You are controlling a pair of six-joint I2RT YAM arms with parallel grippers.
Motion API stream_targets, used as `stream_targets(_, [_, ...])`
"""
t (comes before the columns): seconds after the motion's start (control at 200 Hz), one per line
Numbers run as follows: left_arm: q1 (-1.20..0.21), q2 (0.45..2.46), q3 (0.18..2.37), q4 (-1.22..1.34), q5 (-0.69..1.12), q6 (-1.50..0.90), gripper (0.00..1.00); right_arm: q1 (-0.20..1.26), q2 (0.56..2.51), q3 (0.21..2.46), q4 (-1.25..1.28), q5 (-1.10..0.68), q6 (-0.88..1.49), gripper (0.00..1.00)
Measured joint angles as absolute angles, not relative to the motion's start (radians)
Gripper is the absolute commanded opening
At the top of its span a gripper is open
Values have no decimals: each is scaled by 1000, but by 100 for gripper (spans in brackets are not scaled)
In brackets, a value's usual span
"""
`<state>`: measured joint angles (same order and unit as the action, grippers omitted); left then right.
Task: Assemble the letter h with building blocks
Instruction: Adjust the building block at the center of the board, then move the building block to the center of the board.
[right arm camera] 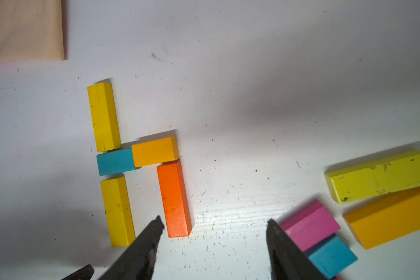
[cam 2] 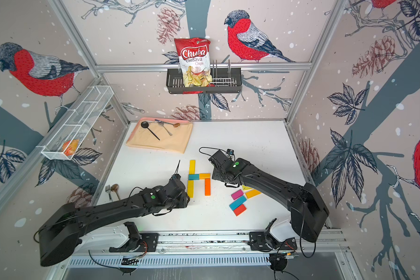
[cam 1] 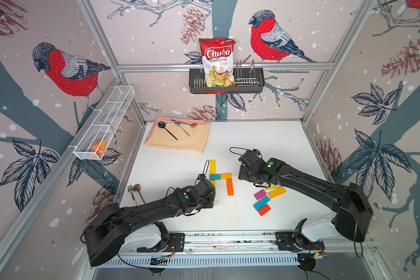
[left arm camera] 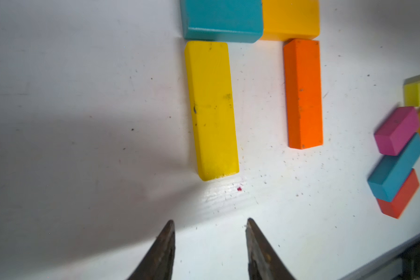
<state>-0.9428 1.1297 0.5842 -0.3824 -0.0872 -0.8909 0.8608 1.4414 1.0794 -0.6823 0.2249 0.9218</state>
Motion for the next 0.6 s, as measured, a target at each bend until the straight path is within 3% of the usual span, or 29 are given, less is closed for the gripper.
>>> stream_targets(0.165, [-853,983,758,-517,-193,-846,60,757,1378,1007,-693,245,955,78])
stream_targets(0.285, [-735,966,846,-531,-214,-773,60,607,1291,887,-699,250,982,81])
stream_targets(0.45, [-667,1044,897,-529,-199,-706,57,416,1225,769,-694,219,986,79])
stream_targets(0.6, [-648,1070,894,-512,-175,-680,57,370,1222,745,-678,175,963,75])
